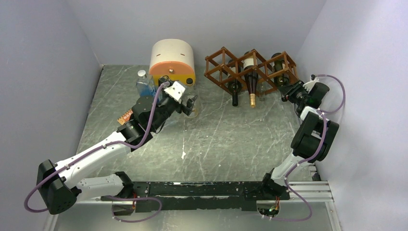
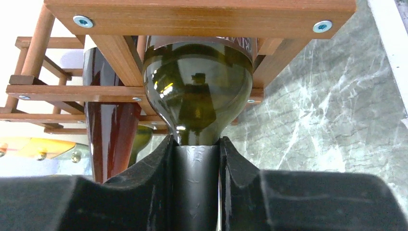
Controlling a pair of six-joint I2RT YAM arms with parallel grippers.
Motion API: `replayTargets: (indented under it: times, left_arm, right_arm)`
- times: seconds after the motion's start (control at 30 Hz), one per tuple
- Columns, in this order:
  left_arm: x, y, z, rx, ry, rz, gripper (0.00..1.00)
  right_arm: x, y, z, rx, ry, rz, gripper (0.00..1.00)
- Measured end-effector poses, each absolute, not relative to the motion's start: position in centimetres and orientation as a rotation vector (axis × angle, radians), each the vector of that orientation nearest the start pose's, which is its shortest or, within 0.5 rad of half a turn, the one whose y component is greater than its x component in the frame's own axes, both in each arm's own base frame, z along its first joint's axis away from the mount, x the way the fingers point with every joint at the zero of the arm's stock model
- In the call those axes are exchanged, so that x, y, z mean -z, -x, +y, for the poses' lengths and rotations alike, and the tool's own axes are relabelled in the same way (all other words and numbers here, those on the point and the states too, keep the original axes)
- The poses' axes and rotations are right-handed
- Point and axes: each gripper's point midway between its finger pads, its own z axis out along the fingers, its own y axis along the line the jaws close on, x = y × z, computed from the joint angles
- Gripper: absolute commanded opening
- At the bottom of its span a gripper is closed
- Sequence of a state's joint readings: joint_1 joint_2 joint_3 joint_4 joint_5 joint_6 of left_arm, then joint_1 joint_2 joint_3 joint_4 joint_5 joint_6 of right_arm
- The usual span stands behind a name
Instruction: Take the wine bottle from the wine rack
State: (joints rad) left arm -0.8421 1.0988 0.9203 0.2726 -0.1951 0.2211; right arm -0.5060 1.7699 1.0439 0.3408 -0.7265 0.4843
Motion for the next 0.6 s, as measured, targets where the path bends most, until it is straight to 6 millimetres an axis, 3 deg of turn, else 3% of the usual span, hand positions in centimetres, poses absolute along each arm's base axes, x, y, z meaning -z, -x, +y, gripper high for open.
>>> replayTargets:
  times: [0.17,0.3,0.6]
  left_arm:
    - [-34.7,-29.6,-27.0,0.363,-0.617,1.355,0.95]
    - [-34.7,-29.5,-27.2,0.367,-0.621,1.353,0.95]
    - [-34.6,-28.9,-27.9,0.376,-0.647,1.345,0.95]
  right_arm:
    - [-14.8,-46.4,-10.9,-0.667,-0.475,1.857,0.10]
    - [-14.9,-44.8,-10.4,-0.646,-0.486,1.851,0.01]
    - [-15.0,-41.7,-9.2,-0.623,-0.510,1.827,0.00]
